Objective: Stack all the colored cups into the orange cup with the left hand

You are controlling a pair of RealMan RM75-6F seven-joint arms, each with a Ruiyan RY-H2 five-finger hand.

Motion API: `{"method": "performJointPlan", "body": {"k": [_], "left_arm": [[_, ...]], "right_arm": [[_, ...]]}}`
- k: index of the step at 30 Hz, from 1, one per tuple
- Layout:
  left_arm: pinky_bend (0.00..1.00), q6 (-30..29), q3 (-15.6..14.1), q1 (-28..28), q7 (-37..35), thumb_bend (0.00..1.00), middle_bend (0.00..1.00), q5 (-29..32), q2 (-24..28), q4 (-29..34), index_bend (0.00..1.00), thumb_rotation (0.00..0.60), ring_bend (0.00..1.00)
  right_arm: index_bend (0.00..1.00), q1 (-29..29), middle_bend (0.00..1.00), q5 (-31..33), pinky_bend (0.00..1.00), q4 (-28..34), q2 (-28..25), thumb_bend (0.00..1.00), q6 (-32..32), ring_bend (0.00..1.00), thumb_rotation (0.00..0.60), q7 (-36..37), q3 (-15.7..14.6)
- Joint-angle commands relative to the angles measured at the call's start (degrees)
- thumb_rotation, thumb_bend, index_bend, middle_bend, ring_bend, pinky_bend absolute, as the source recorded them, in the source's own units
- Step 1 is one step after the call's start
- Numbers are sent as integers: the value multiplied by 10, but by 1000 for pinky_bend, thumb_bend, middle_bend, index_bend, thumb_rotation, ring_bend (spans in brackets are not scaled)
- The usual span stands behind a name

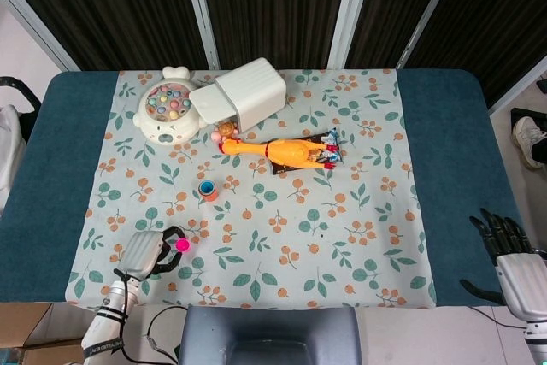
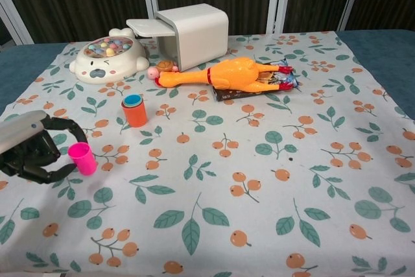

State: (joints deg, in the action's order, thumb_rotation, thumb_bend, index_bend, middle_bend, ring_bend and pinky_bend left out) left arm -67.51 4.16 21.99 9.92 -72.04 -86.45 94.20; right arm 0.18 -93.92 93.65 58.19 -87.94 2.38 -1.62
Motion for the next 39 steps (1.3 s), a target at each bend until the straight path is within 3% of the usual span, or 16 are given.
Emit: {"method": "performJointPlan", "body": {"k": [1,4,10,16,25,39], "left_arm": [[1000,-15,35,6,-38,443,1000,-7,8,17,599,600,1000],[1000,-14,71,22,-50,440,1000,7,4,25,595,600,1000],[1000,20,152,82,-28,430,1000,94,-30,2,587,600,1000],[1000,47,195,135,0,426,1000,172,-75,-51,587,600,1000],[1000,52,199,183,32,417,1000,213,-133,-129,588,600,1000],[1000,56,179,174,15,417,1000,215,-124,-156,592,600,1000]], "right_arm": [[0,1,0,1,0,1,1,205,2,0,600,-4,0],[0,1,0,1,0,1,2,205,4,0,600,-9,0],[0,3,0,6,0,2,3,205,7,0,600,-11,2],[0,3,0,13,0,2,1,205,8,0,600,-7,5],[0,4,0,18,0,4,-1,205,9,0,600,-4,7],[0,4,0,15,0,2,-1,205,10,0,600,-3,6]]}}
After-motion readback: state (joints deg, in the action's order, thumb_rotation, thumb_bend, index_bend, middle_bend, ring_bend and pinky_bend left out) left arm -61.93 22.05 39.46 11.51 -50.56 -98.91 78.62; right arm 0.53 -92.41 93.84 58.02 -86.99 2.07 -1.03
